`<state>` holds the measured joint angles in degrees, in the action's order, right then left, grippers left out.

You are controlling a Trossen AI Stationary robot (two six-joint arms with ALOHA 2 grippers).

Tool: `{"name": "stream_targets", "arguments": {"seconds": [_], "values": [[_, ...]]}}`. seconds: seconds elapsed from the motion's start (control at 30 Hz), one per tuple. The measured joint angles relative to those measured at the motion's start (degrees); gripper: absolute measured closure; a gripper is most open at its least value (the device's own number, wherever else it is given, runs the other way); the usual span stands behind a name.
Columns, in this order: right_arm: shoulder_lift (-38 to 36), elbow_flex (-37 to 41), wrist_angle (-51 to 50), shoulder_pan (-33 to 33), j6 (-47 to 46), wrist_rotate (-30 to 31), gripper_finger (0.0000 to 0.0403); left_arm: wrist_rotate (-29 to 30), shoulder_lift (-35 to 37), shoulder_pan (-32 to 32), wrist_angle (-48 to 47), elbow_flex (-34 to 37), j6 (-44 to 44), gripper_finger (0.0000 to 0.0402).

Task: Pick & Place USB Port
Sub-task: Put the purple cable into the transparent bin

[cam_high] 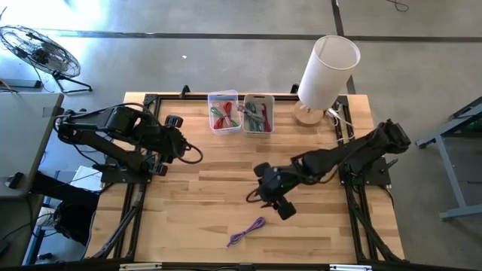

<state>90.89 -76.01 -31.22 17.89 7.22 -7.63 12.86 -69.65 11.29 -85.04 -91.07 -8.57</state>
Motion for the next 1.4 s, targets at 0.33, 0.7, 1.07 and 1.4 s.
{"name": "stream_targets", "arguments": {"seconds": [0.33, 0.7, 1.07, 1.4], "values": [[6.27, -0.65, 2.81, 2.11, 1.88, 1.58, 0.0208, 0.19, 0.00, -0.01, 0.03, 0.00, 1.57, 0.0252], [15.96, -2.73, -4.82, 1.50, 9.60, 1.92, 0.0208, 4.28, -2.08, -0.01, 0.12, 0.04, 1.59, 0.0252], [17.99, -2.67, -2.80, 6.67, 8.57, 3.40, 0.0208, 4.08, -9.54, 0.00, 1.45, 0.02, 2.86, 0.0252], [18.08, -2.67, 4.50, 11.25, 3.47, 2.60, 0.0208, -2.14, -13.68, 0.02, 3.69, 0.04, 3.48, 0.0252]]}}
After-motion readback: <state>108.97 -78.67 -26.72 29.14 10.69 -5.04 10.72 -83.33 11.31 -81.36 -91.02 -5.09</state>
